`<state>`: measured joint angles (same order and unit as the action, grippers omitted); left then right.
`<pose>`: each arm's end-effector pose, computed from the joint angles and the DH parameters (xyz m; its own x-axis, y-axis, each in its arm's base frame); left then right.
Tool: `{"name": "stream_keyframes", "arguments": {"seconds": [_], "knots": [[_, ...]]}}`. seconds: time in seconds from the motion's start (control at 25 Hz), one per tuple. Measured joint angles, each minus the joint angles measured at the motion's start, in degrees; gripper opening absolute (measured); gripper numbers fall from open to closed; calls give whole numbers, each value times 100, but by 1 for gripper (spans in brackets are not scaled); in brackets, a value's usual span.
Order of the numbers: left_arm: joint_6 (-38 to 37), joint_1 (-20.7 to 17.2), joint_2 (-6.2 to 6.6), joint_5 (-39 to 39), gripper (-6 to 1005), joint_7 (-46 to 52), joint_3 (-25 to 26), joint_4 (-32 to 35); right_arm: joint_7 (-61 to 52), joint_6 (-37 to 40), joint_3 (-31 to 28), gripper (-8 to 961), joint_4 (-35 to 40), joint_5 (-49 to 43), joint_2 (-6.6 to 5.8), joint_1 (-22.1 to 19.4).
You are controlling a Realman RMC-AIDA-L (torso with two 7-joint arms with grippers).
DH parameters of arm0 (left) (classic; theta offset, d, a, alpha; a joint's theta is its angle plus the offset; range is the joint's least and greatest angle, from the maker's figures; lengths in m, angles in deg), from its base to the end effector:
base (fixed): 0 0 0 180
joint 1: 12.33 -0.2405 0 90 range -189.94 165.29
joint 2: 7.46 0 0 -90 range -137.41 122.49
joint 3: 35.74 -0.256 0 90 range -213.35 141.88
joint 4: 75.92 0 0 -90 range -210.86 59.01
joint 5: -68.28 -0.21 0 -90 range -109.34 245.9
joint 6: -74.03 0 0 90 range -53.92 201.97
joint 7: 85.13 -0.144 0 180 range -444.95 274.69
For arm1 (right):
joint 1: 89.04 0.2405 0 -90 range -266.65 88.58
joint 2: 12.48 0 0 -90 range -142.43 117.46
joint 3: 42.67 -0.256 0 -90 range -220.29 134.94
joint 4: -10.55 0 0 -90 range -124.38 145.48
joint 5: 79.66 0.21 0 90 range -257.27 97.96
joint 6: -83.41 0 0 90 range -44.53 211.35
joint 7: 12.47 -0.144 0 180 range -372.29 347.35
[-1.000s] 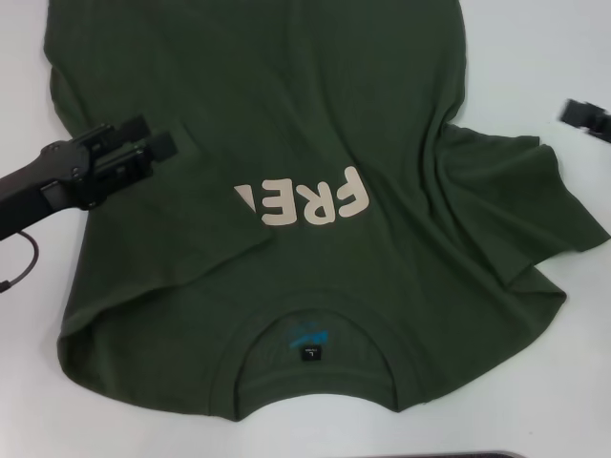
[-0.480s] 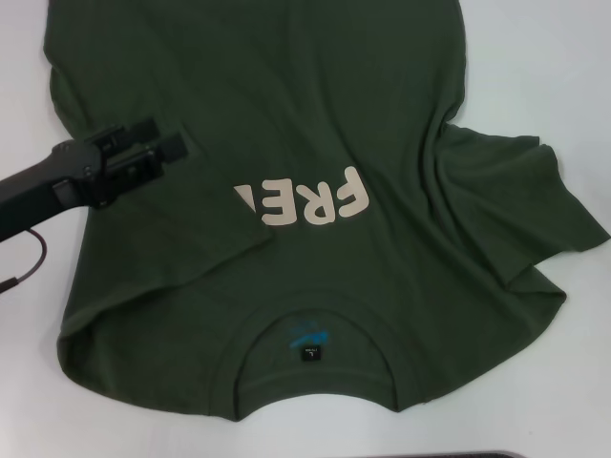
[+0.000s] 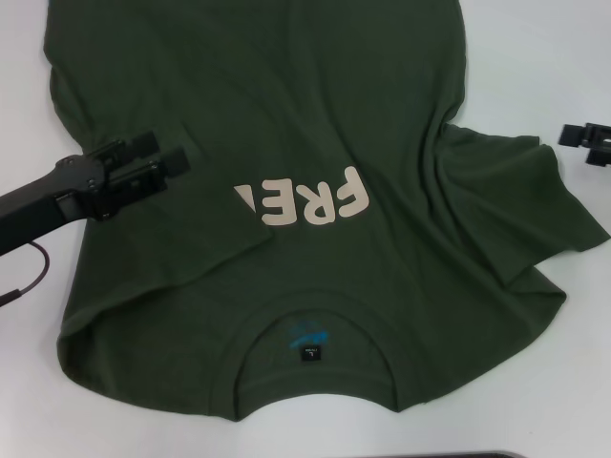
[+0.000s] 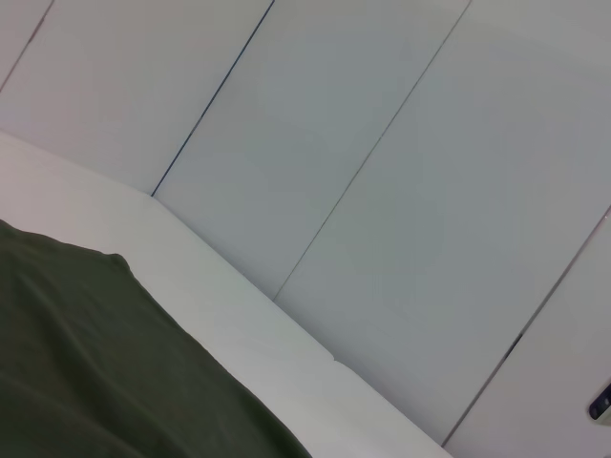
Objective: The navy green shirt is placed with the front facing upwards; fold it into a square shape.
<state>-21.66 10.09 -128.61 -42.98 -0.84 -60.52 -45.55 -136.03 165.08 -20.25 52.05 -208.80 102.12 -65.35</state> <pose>-0.2987 0.2790 0.0013 0.4256 0.5112 0.7467 0.7339 -0.6778 0.0458 0.3667 0.3081 0.0708 0.1070 -0.7897 -0.6041 -0.9936 -0.1068 -0.0364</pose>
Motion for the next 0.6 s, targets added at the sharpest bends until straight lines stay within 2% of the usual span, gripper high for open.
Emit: {"name": "stream_keyframes", "arguments": {"seconds": [0.28, 0.6], "knots": [[10, -1, 22, 0, 847, 53, -1, -5, 9, -240, 166, 883, -40, -29, 111, 50], [79, -1, 49, 0, 893, 73, 19, -6, 102, -550, 342, 884, -339, -32, 122, 165]]}}
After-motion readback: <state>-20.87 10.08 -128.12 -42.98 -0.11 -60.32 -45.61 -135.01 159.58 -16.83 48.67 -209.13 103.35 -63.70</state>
